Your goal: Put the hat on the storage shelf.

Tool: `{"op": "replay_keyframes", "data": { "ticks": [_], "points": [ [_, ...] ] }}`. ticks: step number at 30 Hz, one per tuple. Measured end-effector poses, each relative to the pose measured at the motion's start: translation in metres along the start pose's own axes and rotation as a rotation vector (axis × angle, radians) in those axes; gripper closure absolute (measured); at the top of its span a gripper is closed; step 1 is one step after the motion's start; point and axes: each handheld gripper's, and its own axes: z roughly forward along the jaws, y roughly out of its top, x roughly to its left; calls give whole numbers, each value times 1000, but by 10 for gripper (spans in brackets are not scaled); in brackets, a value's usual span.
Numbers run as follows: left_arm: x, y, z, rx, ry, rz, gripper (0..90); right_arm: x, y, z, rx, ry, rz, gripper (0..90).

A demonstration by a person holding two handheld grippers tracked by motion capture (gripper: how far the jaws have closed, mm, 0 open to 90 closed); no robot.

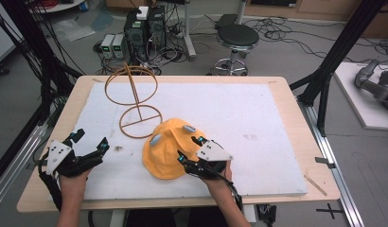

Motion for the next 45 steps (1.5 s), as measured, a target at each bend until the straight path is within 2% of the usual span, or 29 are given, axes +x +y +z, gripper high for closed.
{"op": "replay_keyframes", "data": {
  "ticks": [7, 24, 25, 27, 29, 30, 37, 43, 45],
  "points": [
    [2, -1, -3, -1, 7, -3, 124, 9, 1, 13, 44, -7, -18, 476],
    [5, -1, -6, 1, 14, -3, 124, 12, 2, 32, 100, -120, 6, 657],
    [4, -1, -6, 1, 14, -2, 124, 12, 1, 33, 104, -142, -11, 698],
    [5, -1, -6, 2, 14, -3, 124, 13, 2, 33, 110, -142, -15, 723],
    [4, -1, -6, 2, 14, -4, 124, 15, 2, 33, 112, -148, -51, 801],
    [5, -1, -6, 1, 14, -5, 124, 17, 2, 33, 113, -154, -74, 871],
    [5, -2, -6, 0, 17, -7, 124, 16, 3, 31, 97, -148, -65, 889],
    [5, -2, -6, -1, 18, -7, 124, 8, 8, 23, 64, -144, -15, 888],
    [5, -2, -6, -2, 18, -8, 124, 4, 13, 16, 33, -153, -3, 888]
  ]
}}
